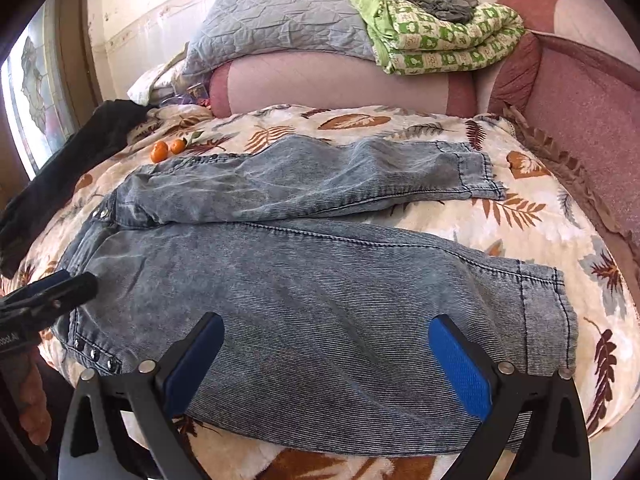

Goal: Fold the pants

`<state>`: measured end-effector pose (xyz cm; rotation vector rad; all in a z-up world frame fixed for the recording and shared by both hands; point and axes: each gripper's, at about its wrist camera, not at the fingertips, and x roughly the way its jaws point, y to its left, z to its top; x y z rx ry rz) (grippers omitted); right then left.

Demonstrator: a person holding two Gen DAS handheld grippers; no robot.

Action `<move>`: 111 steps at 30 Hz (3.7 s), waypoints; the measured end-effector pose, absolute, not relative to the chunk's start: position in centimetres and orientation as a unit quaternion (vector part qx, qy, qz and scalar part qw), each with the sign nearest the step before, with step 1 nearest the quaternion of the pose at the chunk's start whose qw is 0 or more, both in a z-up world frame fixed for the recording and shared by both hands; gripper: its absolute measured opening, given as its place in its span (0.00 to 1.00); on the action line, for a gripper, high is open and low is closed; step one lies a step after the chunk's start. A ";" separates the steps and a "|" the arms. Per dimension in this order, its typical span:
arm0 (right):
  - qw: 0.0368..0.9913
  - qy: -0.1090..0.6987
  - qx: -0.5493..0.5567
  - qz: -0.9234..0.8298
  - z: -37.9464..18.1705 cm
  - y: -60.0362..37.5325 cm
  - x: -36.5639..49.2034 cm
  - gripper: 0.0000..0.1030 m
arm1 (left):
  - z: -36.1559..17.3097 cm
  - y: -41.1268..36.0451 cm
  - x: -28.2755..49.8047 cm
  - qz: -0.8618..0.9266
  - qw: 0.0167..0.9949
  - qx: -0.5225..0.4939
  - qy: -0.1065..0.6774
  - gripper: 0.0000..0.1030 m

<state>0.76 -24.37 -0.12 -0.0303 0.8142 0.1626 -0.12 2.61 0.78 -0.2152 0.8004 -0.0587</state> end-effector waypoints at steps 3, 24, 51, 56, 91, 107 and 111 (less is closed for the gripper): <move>0.912 0.401 0.002 0.080 0.0 -25.3 1.2 1.00 | 1.5 3.8 0.3 -0.009 0.909 -0.099 0.404 1.00; 0.832 0.539 0.128 0.034 1.3 -42.1 32.5 0.91 | 1.2 20.6 22.4 0.062 0.861 -0.156 0.481 0.98; 0.836 0.538 0.106 0.000 0.8 -45.1 30.8 0.65 | -1.0 19.3 25.4 0.100 0.842 -0.088 0.523 0.32; 0.799 0.574 0.171 0.052 2.4 -49.9 18.2 0.72 | 4.3 16.8 16.6 0.042 0.883 -0.018 0.466 0.65; 0.794 0.590 0.138 0.048 -0.7 -48.2 5.6 0.69 | 0.9 16.0 6.7 0.038 0.850 -0.055 0.523 0.82; 0.810 0.584 0.050 0.021 -1.9 -43.4 26.1 0.23 | -3.8 18.2 17.7 0.092 0.817 -0.097 0.561 0.84; 0.815 0.579 -0.004 -0.001 0.2 -43.4 23.8 0.25 | -4.0 18.1 18.5 0.090 0.815 -0.089 0.565 0.85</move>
